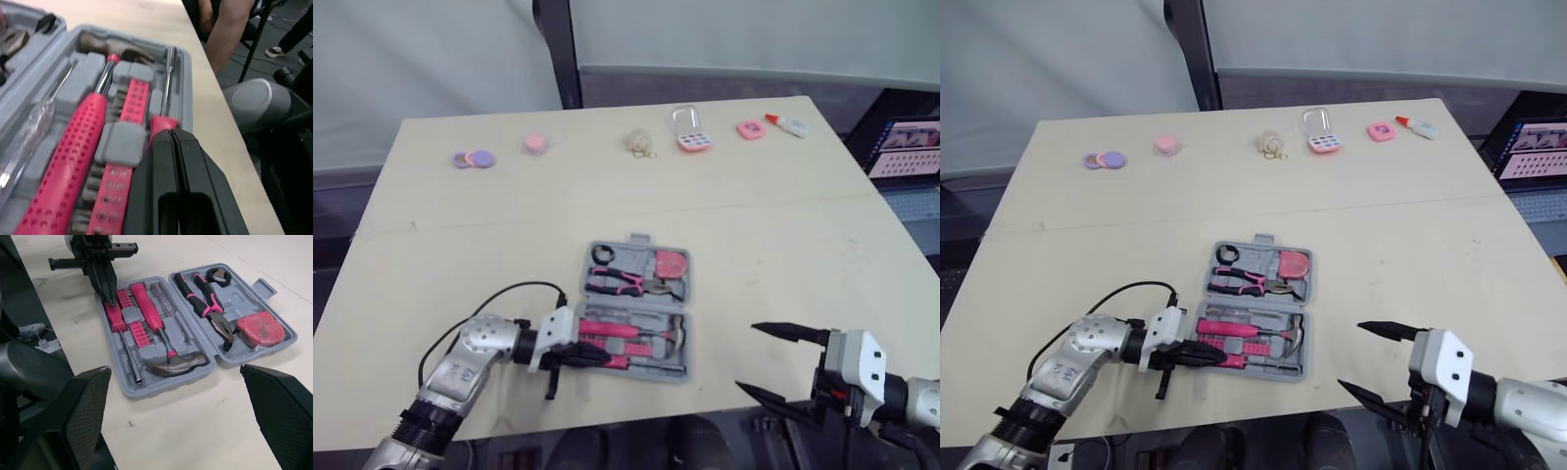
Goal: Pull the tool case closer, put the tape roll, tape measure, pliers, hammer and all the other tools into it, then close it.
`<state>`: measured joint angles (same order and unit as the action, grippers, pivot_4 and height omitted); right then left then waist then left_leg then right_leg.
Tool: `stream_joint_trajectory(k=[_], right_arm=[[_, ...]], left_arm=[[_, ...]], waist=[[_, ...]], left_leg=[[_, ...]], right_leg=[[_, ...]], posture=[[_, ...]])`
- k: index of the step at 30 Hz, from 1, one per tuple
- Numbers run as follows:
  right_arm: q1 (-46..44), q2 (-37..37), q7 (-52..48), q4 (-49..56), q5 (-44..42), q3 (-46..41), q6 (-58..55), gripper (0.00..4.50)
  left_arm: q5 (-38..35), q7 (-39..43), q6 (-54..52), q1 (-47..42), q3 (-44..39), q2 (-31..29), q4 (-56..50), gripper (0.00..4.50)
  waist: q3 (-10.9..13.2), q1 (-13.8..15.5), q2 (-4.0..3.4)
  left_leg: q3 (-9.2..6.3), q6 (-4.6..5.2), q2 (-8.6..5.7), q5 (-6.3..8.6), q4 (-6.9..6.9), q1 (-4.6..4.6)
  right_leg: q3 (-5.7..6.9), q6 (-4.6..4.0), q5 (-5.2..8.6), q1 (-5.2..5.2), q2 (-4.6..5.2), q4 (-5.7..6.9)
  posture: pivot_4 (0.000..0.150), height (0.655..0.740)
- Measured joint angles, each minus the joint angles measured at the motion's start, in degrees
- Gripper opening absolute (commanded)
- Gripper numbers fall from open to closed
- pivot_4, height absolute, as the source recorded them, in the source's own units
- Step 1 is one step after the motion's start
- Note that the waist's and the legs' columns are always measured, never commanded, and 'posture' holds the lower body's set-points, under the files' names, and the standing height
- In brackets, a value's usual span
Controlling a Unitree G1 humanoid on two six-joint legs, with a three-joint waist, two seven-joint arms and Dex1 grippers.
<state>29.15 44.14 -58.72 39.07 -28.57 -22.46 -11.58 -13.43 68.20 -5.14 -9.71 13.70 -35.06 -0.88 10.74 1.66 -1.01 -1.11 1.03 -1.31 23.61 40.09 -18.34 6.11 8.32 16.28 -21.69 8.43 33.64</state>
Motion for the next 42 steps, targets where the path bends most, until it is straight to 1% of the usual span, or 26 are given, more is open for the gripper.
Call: stream_joint_trajectory(k=[12, 21, 24, 28, 31, 42], right_arm=[[1.63, -0.05, 0.79, 1.21, 0.02, -0.16, -0.03, 4.50], [3.21, -0.04, 0.83, 1.34, 0.03, -0.75, -0.02, 4.50], [3.42, -0.04, 0.83, 1.34, 0.05, -1.21, 0.00, 4.50], [3.37, -0.03, 0.83, 1.34, 0.10, -1.22, 0.02, 4.50], [3.38, -0.03, 0.82, 1.34, 0.13, -1.22, 0.02, 4.50], [4.75, -0.03, 0.82, 1.46, 0.14, -2.76, 0.02, 4.50]], left_arm=[[2.25, -0.60, 5.60, -1.13, 1.35, 1.62, 5.42, 0.07], [3.68, -0.78, 9.97, -0.46, 3.10, 1.19, 5.93, 0.07], [3.08, -1.54, 8.65, -0.46, 2.62, 2.12, 5.69, 0.07], [0.98, -2.17, 3.87, -0.88, 2.40, 4.65, 5.64, 0.07], [0.05, -1.83, 2.08, -1.28, 2.34, 4.80, 4.42, 0.07], [2.69, -1.56, 3.27, -1.21, 4.15, 4.62, 3.92, 0.07]], waist=[[-0.24, -0.04, -0.10], [-0.97, -0.02, -0.28], [-1.02, 0.03, -0.34], [-1.02, 0.02, -0.34], [-1.02, -0.11, -0.34], [-1.02, -0.02, -0.34]], left_leg=[[0.04, 0.31, -0.08, 0.36, 0.01, 0.06], [0.07, 0.32, -0.07, 0.47, -0.01, 0.11], [0.06, 0.33, -0.08, 0.48, 0.00, 0.10], [0.06, 0.33, -0.06, 0.48, 0.03, 0.07], [0.07, 0.32, -0.04, 0.48, 0.03, 0.07], [0.07, 0.32, -0.04, 0.48, 0.03, 0.07]], right_leg=[[0.05, 0.01, 0.00, 0.01, 0.02, 0.00], [0.15, 0.01, 0.00, 0.10, 0.02, -0.06], [0.15, 0.01, 0.00, 0.11, 0.02, -0.07], [0.19, 0.01, 0.00, 0.11, 0.01, -0.07], [0.22, 0.02, 0.00, 0.10, 0.00, -0.07], [0.21, 0.02, 0.00, 0.11, 0.00, -0.09]], posture=[[0.150, 0.7400], [0.150, 0.7400], [0.150, 0.7400], [0.150, 0.7400], [0.150, 0.7400], [0.150, 0.7400]])
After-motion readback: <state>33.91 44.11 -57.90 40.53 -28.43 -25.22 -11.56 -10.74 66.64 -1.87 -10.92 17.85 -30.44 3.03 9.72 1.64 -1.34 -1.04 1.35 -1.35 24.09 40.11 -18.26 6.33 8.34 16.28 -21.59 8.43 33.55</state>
